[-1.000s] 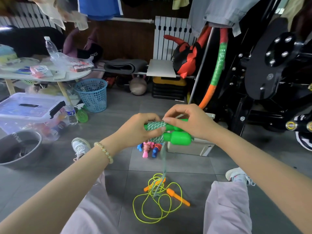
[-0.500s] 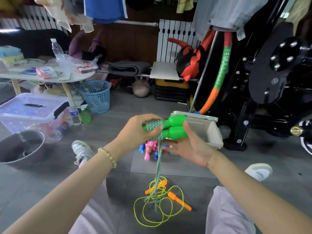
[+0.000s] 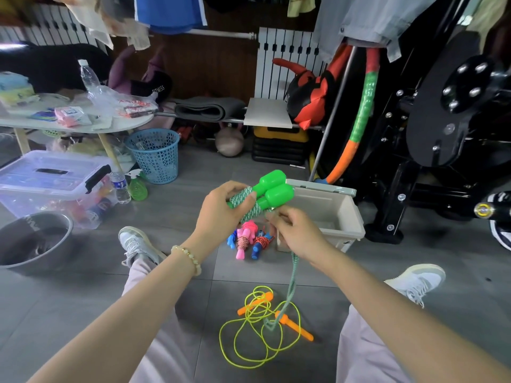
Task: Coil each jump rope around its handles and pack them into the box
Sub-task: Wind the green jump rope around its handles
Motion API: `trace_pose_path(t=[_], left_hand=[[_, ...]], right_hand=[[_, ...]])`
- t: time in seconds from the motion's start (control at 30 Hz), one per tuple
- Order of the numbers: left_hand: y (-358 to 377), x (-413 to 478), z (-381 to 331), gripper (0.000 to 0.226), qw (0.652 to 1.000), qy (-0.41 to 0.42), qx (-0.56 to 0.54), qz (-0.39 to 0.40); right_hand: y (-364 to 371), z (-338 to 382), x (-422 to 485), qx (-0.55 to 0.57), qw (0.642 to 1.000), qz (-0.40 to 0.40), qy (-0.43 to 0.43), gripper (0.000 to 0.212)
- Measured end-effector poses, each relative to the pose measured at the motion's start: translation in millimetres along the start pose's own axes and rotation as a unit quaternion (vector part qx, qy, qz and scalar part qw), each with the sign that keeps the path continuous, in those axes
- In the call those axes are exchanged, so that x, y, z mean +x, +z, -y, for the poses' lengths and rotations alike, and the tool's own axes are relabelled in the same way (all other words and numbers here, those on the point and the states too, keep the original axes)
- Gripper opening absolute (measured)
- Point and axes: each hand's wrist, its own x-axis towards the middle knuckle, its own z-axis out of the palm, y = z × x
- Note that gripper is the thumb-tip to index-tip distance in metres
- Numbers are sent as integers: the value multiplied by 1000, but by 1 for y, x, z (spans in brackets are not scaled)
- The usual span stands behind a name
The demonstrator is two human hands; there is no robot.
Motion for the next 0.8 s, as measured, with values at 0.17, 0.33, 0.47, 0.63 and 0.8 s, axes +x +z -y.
trace_pose_path(t=[0.17, 0.33, 0.47, 0.63, 0.8], left_hand=[[1, 1, 2, 16, 999, -15, 39, 34], [-6, -3, -8, 25, 985, 33, 134, 104], [-12, 0, -10, 18, 973, 69, 132, 176], [-19, 6, -13, 20, 973, 76, 35, 216], [-23, 8, -21, 15, 972, 81, 33, 219]], right_hand=[[-7, 10, -2, -57, 996, 59, 35, 25], [-31, 27, -4, -278, 956, 57, -73, 15], [-42, 35, -5, -307, 936, 33, -169, 18], [-42, 35, -4, -274, 939, -24, -207, 17], [-42, 44, -7, -345, 911, -15, -224, 23]])
